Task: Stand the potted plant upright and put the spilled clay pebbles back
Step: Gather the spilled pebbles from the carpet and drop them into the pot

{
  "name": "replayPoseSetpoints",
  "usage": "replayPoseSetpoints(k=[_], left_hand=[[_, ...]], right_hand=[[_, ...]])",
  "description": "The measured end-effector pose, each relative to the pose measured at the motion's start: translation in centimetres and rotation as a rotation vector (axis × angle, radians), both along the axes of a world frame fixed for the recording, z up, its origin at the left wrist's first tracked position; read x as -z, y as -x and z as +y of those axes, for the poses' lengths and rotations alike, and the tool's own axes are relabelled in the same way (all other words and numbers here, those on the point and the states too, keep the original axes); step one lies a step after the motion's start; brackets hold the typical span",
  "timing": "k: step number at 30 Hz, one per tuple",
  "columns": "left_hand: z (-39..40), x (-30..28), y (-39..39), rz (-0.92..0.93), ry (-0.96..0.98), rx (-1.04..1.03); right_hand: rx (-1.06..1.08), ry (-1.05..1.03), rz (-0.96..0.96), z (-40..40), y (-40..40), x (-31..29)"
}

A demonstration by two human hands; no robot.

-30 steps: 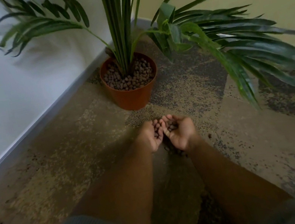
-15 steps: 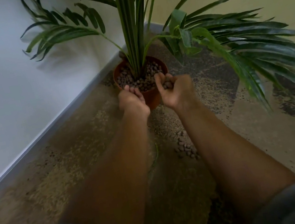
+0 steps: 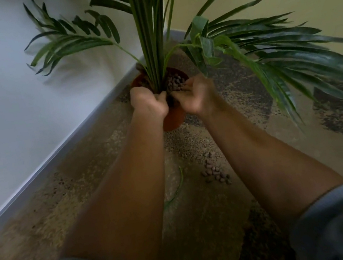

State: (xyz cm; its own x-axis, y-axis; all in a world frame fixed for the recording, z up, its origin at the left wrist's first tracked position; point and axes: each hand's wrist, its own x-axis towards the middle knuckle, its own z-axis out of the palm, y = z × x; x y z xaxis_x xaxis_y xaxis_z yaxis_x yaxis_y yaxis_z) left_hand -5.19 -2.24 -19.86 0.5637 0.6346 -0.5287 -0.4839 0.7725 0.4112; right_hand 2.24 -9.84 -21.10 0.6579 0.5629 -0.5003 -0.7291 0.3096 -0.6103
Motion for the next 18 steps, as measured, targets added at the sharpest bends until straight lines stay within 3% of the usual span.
replayPoseSetpoints(k=[3, 9, 13, 18], left_hand=[[-1.0, 0.4, 0.0, 0.043, -0.013, -0.038], [-3.5, 2.5, -0.3, 0.163, -0.120, 0.027], [-5.1, 5.2, -1.4, 0.327, -0.257, 0.213], [-7.0, 8.7, -2.5, 0.559, -0.477, 0.494]], right_hand=[[-0.025, 0.095, -0.078, -0.8, -0.3, 0.2], [0.048, 0.246, -0.058, -3.9, -0.6, 2.3], [-0.049, 0.463, -0.179, -6.5, -0.4, 5.0], [-0.094, 0.898, -0.443, -9.9, 0.0, 9.2]])
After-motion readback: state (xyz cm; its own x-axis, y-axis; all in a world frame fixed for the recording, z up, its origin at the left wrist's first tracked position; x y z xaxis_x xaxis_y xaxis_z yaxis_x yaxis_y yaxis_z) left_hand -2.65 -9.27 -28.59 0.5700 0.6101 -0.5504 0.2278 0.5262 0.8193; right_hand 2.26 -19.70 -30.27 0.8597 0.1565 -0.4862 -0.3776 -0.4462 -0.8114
